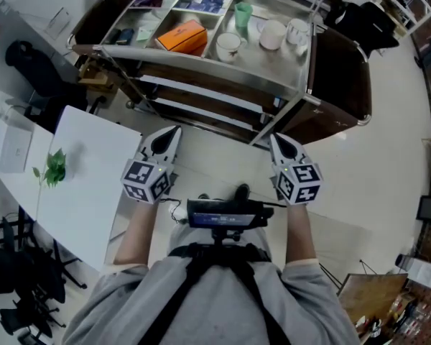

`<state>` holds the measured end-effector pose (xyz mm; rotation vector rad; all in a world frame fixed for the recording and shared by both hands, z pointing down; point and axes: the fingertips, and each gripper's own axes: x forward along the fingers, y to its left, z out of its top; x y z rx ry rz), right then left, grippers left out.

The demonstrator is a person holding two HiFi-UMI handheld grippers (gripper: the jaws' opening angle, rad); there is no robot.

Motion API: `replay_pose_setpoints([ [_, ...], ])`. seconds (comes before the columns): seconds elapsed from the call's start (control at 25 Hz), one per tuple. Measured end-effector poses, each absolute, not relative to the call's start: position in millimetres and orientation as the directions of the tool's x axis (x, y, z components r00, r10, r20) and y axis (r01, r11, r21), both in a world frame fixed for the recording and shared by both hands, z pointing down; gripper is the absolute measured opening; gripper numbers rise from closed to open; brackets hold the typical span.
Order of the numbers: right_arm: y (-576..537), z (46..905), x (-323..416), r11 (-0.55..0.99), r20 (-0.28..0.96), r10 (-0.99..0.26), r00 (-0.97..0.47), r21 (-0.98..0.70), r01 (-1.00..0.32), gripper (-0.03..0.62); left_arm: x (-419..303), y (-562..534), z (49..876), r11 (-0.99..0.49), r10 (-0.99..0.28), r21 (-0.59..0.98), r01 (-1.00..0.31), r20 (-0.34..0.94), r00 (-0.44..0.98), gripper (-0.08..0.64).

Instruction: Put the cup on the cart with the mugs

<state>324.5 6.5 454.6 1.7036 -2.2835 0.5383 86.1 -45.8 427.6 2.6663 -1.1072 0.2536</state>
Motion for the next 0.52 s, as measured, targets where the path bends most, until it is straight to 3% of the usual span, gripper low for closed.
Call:
replay_pose_setpoints([
  [0.52, 18, 468, 320, 0.243, 0.435, -0.853, -0.287, -0.156, -0.957, 0.000, 76, -33, 426, -0.672, -0.674, 0.170, -0.721, 0.264, 0.690, 0.005],
])
